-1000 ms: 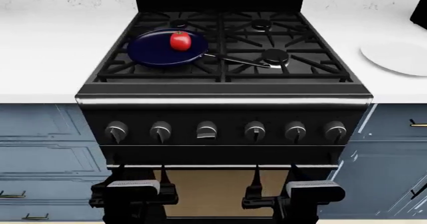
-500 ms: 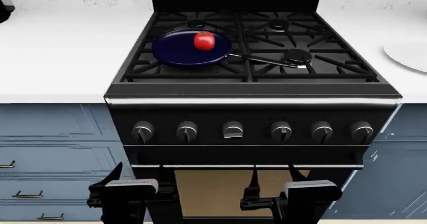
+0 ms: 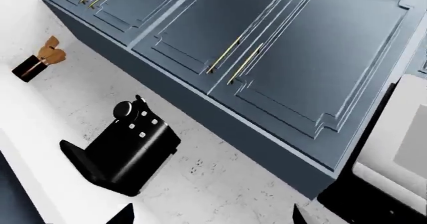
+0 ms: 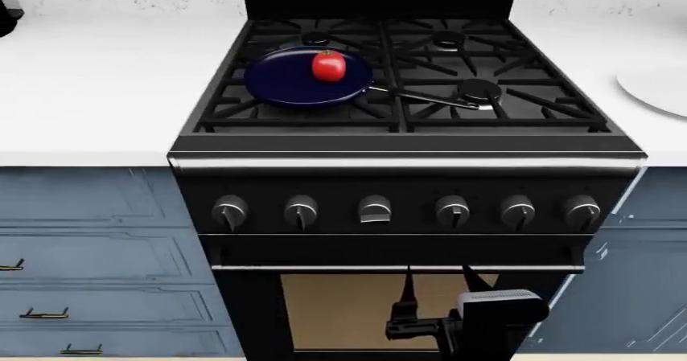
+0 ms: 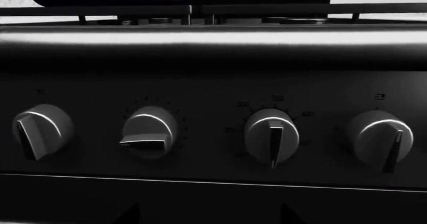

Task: Pick the tomato from the pan and place it on the plate.

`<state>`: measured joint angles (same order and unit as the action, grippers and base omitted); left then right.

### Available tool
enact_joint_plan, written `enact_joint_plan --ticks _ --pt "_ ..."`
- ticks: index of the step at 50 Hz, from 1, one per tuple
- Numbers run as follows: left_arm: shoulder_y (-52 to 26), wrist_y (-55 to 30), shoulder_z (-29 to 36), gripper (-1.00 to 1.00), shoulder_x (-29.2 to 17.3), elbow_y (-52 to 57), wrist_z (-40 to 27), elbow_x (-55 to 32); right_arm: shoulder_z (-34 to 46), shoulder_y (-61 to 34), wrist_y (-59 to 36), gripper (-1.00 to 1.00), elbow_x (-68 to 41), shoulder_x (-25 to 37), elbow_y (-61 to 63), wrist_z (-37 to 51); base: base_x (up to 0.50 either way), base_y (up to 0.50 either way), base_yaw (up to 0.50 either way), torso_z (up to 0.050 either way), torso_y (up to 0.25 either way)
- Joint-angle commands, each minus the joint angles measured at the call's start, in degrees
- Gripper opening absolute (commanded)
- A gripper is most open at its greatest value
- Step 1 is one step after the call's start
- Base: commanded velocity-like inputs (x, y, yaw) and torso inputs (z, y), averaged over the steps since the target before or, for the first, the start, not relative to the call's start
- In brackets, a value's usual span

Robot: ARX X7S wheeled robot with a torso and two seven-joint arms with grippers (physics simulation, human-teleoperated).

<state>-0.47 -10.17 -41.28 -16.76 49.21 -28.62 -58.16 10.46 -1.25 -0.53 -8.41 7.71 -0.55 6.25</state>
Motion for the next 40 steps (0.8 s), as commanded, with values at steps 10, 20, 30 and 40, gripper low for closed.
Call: enact_joint_plan --ticks 10,20,30,40 --pt "1.67 4.3 -15.55 1.0 -0.42 6.97 -3.91 -15.06 -0.08 0.82 -21.71 1.0 -1.5 4.11 31.18 6.05 0.0 0.0 0.0 0.0 0.0" --pt "1.56 4.33 -15.2 1.0 -0.71 7.17 -4.23 -14.71 -5.99 -35.05 -75.57 1.0 -34.4 14.08 60.49 31.6 0.0 0.0 0.0 0.0 0.0" --pt "1.49 4.26 -14.77 1.0 -1.23 7.34 -4.6 -14.48 -0.01 -69.49 -88.41 1.0 -79.93 15.51 30.71 63.92 0.0 0.0 0.0 0.0 0.0" --pt "1.72 4.64 -14.81 1.0 -1.08 7.02 -4.3 -14.29 12.59 -77.13 -86.27 1.0 -70.76 15.33 22.17 54.42 0.02 0.0 0.0 0.0 0.0"
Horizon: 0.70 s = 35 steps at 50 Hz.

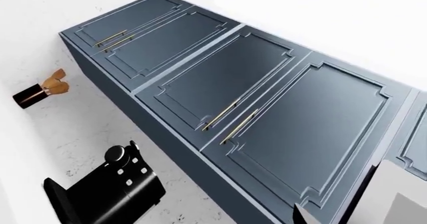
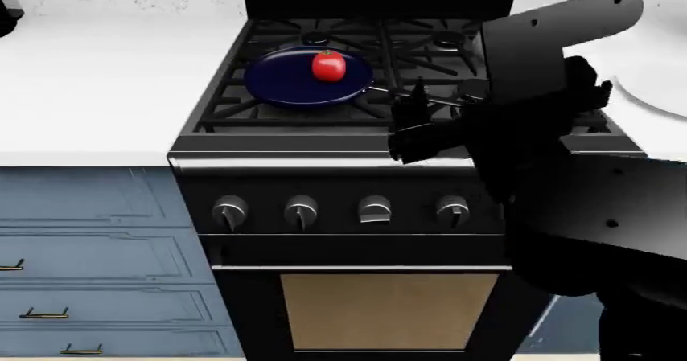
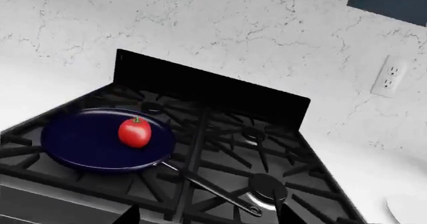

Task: Pick the tomato from the pan and place it on the plate.

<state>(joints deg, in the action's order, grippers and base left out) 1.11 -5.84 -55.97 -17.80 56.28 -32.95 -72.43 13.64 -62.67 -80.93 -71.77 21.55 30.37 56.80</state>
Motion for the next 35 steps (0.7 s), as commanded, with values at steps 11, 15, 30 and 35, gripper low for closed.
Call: enact_joint_plan --ticks 11,15,30,35 --pt "0.36 0.49 0.16 1.0 0.1 0.03 0.06 0.3 11.02 -19.5 -6.01 1.0 -9.38 1.33 -11.11 5.2 0.49 0.07 0.0 0.0 0.0" --pt "0.51 0.63 0.13 1.0 0.07 0.08 0.01 0.18 11.3 -20.64 -6.03 1.0 -10.79 1.52 -11.79 6.38 0.5 0.07 0.0 0.0 0.0" --pt "0.85 1.13 0.15 1.0 0.19 -0.23 0.23 0.34 12.7 -20.69 -3.52 1.0 -11.74 2.88 -12.38 7.05 0.5 0.01 0.0 0.0 0.0" --pt "0.91 1.22 0.28 1.0 0.19 -0.12 0.18 0.35 12.81 -21.53 -3.39 1.0 -13.08 2.79 -12.32 7.96 0.5 0.0 0.0 0.0 0.003"
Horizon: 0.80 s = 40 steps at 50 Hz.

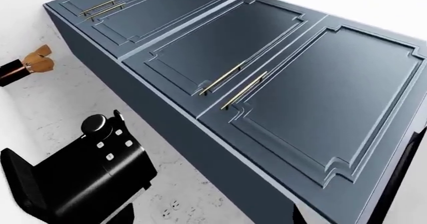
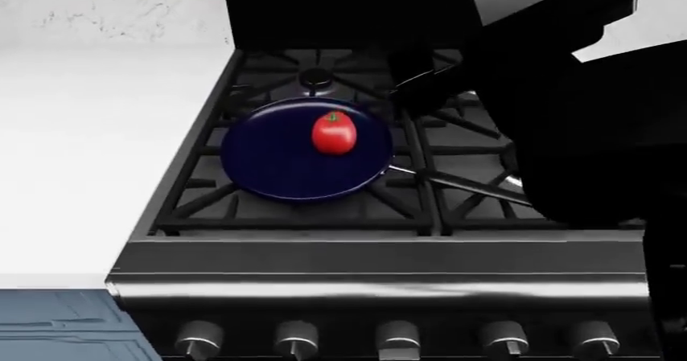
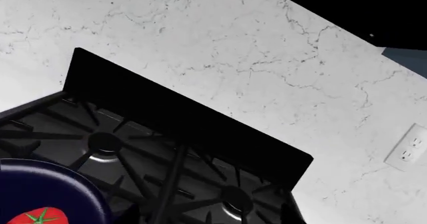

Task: Pick the tomato from the pan and place it on the plate.

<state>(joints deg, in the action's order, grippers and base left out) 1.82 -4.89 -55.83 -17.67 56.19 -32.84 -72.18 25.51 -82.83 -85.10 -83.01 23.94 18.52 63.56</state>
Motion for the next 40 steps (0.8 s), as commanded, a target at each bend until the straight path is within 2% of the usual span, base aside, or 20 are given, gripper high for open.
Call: enact_joint_plan --ticks 1,12,16,20,28,35,40 --pt "0.27 0.35 0.07 1.0 0.05 -0.02 0.06 0.01 0.99 -1.32 0.93 1.0 -1.99 0.41 -0.28 1.27 0.5 0.0 0.0 0.0 0.0" --pt "0.56 0.81 -0.07 1.0 -0.02 -0.02 -0.07 -0.4 1.71 -0.59 2.65 1.0 -2.88 0.14 -0.24 1.9 0.48 0.0 0.0 0.0 0.0" --pt "0.59 0.9 0.02 1.0 0.0 -0.07 -0.08 -0.39 0.8 -2.11 2.98 1.0 -7.53 -1.39 -1.95 5.26 0.03 0.0 0.0 0.0 0.003" --pt "1.0 1.26 -0.38 1.0 0.13 -0.16 0.04 -0.73 4.13 -5.55 0.69 1.0 -14.83 -3.03 -7.1 13.21 0.0 0.0 0.0 0.0 0.0" --pt "0.97 1.48 -0.2 1.0 0.26 -0.32 0.06 -0.57 4.27 -9.96 7.89 1.0 -32.39 -9.58 -16.37 15.34 0.0 0.0 0.0 0.0 0.0" --pt "1.3 1.84 -0.51 1.0 0.27 -0.32 -0.03 -0.9 5.19 -11.1 9.0 1.0 -34.49 -12.07 -20.73 12.34 0.0 0.0 0.0 0.0 0.0" --pt "1.37 1.91 -0.43 1.0 0.25 -0.33 -0.03 -0.8 3.86 -8.39 13.7 1.0 -36.4 -12.58 -22.73 12.97 0.0 0.0 0.0 0.0 0.0"
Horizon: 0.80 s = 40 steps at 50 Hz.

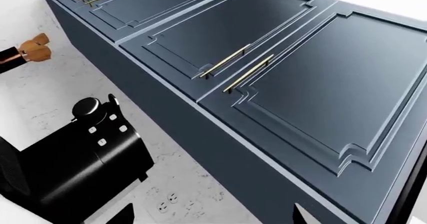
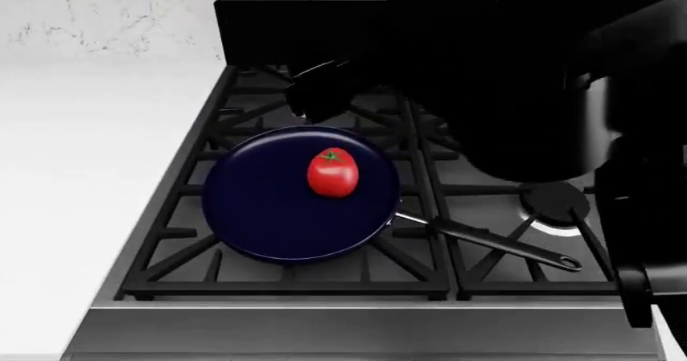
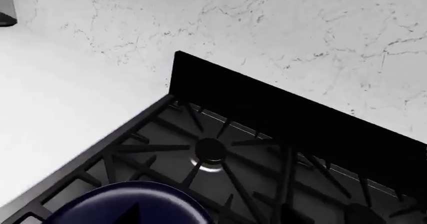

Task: Pick the tomato from the pan and place it on the plate.

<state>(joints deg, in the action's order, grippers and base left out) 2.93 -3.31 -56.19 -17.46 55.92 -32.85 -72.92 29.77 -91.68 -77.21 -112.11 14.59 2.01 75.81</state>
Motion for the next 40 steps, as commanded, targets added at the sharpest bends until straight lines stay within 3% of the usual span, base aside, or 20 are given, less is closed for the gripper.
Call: enact_joint_plan --ticks 1,14,40 --pt "0.27 0.33 -0.03 1.0 0.02 -0.05 -0.03 -0.04 -0.55 0.85 6.35 1.0 -7.28 -3.36 -6.37 0.62 0.0 0.0 0.0 0.0 0.0" --pt "0.77 0.54 0.01 1.0 0.12 0.03 -0.11 0.05 1.4 6.74 10.86 1.0 -9.46 -4.75 -8.59 1.65 0.0 0.0 0.0 0.0 0.0" --pt "1.04 1.05 0.38 1.0 0.28 -0.51 0.11 0.54 4.09 12.67 11.35 1.0 4.5 -4.12 -12.54 -12.12 0.0 0.0 0.0 0.0 0.0"
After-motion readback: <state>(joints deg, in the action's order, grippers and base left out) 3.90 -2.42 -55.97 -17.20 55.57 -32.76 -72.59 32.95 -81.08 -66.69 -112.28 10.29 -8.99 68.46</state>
